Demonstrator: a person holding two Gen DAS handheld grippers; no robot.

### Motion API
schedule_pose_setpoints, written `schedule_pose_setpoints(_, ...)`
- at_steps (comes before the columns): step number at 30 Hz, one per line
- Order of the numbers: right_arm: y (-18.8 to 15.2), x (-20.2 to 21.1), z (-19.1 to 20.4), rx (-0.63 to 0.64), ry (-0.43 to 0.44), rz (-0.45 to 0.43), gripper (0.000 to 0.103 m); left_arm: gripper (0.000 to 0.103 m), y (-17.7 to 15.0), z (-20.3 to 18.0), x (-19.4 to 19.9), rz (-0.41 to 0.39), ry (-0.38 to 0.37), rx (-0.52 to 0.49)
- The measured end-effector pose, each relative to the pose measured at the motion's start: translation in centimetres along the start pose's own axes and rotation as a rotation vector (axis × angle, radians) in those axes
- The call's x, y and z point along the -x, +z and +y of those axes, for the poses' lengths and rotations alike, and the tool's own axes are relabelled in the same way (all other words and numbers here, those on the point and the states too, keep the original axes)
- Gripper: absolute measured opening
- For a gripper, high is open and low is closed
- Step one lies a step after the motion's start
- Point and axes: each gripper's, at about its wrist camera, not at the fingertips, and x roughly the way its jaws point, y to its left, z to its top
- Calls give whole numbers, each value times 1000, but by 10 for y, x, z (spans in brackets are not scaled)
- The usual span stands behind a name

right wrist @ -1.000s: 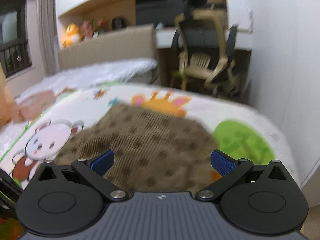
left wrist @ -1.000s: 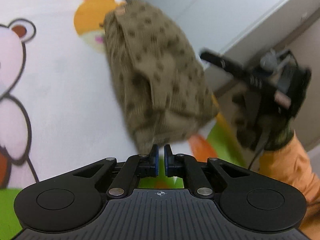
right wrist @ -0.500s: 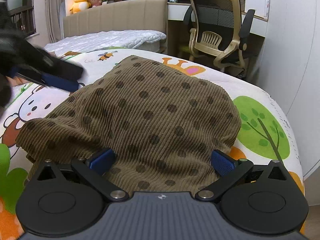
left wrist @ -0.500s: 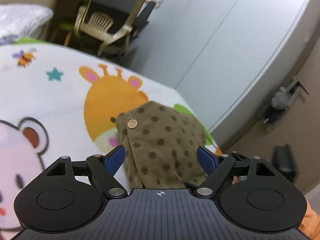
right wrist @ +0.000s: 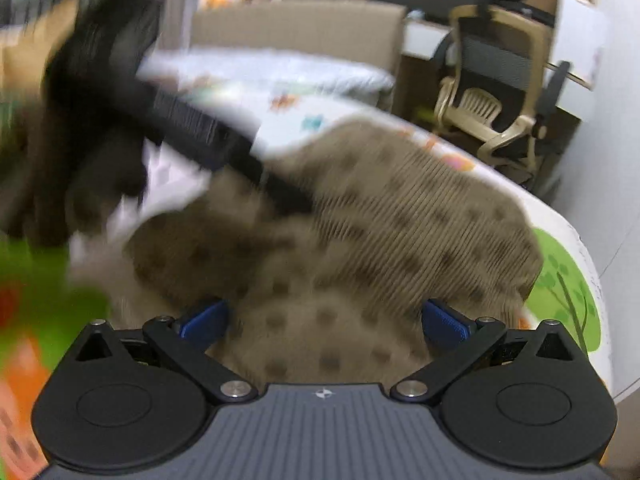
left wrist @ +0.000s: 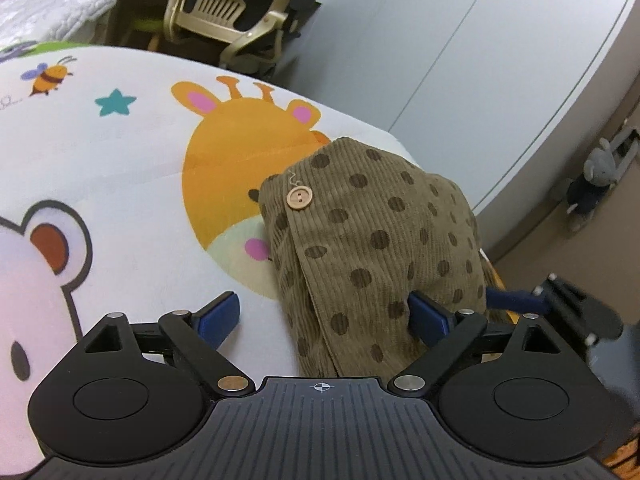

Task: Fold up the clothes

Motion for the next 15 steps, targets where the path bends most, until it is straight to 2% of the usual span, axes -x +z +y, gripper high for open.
schedule_pose_setpoints(6, -4, 4, 0, -9, 13, 16, 103, 94, 7, -7, 12, -31, 19, -51)
schedule_pose_setpoints(10, -6, 7, 1, -14, 21, 27, 103, 94, 28, -21, 29, -153, -42, -55)
schedule_pose_setpoints(12, -4, 5, -5, -27, 6, 31, 103, 92, 36, -30, 31, -191, -43, -82)
schedule_pose_setpoints(13, 0, 0, -12, -42, -19, 32, 103, 91, 39, -33, 27, -195, -19, -99)
schedule_pose_setpoints(15, 8, -10, -27, -72, -68, 35, 103, 89, 43, -38, 13, -172, 81, -141)
